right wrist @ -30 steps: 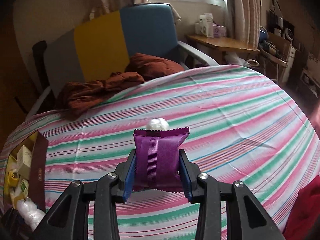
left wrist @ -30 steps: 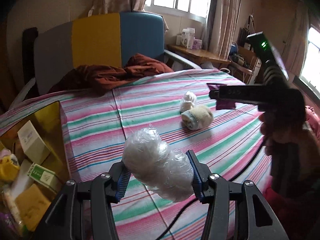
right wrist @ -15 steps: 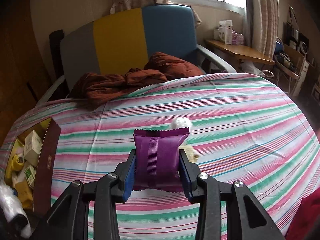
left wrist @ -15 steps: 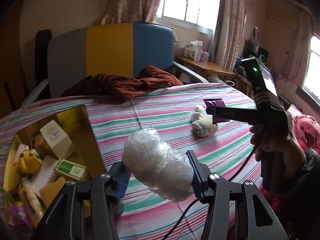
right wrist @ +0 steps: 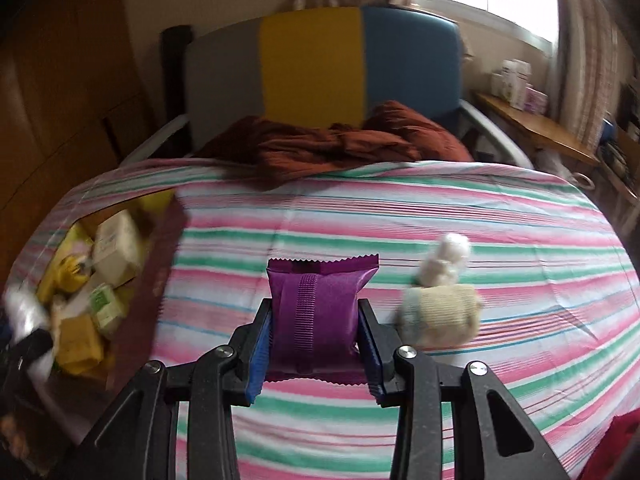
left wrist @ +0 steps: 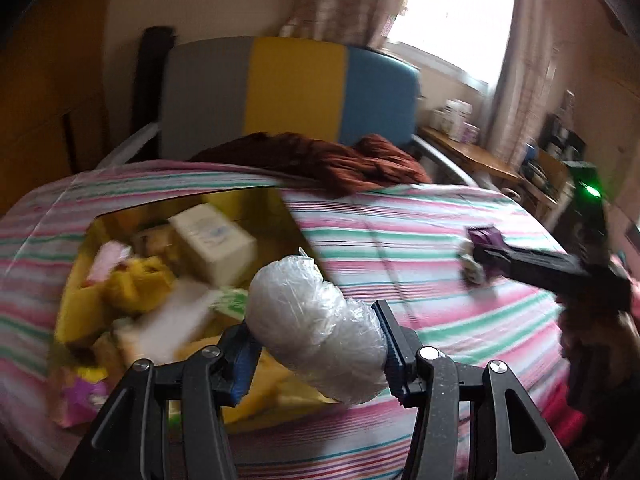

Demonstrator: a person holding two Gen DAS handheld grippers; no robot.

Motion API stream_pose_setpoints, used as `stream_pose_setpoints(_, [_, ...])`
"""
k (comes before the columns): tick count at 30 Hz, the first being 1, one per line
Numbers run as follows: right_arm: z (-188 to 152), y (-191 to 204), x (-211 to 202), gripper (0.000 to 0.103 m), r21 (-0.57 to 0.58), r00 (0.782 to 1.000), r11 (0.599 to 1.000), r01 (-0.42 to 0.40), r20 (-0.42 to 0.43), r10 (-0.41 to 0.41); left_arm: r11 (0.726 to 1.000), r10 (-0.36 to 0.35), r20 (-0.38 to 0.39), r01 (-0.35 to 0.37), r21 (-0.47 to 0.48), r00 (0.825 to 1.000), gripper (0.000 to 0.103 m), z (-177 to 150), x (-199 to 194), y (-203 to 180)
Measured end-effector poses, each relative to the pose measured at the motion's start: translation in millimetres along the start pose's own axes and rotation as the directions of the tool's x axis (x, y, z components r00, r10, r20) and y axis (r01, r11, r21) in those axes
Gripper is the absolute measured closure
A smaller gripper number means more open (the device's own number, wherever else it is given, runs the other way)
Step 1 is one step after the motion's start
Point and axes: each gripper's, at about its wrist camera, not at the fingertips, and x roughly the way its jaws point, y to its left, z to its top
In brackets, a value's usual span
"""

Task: Organize objects
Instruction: 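Carry the cotton bundle and purple packet over the gold tray, then lower both items into the gold tray and open both tools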

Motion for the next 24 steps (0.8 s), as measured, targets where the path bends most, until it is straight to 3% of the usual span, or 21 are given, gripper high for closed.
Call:
stream_pose_setpoints(11, [4.6, 109.1, 7.3, 0.064, -0.102, 0.97, 0.965, -0.243, -0.033, 0.24, 0.975, 0.121, -0.011, -0.121, -0.184, 0.993, 0.05, -10.9, -14.9, 102.7])
stream_pose_setpoints(18, [23.2, 149.5, 26.8, 0.064, -0.111, 0.957, 0.95, -0.29, -0.045, 0.287, 0.981, 0.075, -0.005, -0.075, -0.181, 0.997, 0.049, -4.4, -11.0, 105.8])
stream_pose_setpoints(20, [30.4, 160.0, 34.4, 0.061, -0.116, 0.957, 0.95, -0.289, -0.048, 0.285, 0.985, 0.065, -0.008, -0.066, -0.158, 0.998, 0.046, -2.2, -6.9, 100.4])
stream_pose_setpoints(22, [33.9, 167.6, 39.9, 0.047, -0.119, 0.961, 0.954, -0.276, -0.042, 0.273, 0.986, 0.06, -0.025, -0.064, -0.157, 0.998, 0.036, -1.0, -0.6, 97.4])
stream_pose_setpoints(24, [34.2, 172.1, 44.9, 0.046, -0.118, 0.965, 0.958, -0.261, -0.047, 0.257, 0.984, 0.066, -0.027, -0.069, -0.161, 0.997, 0.033, -2.3, 1.9, 96.4])
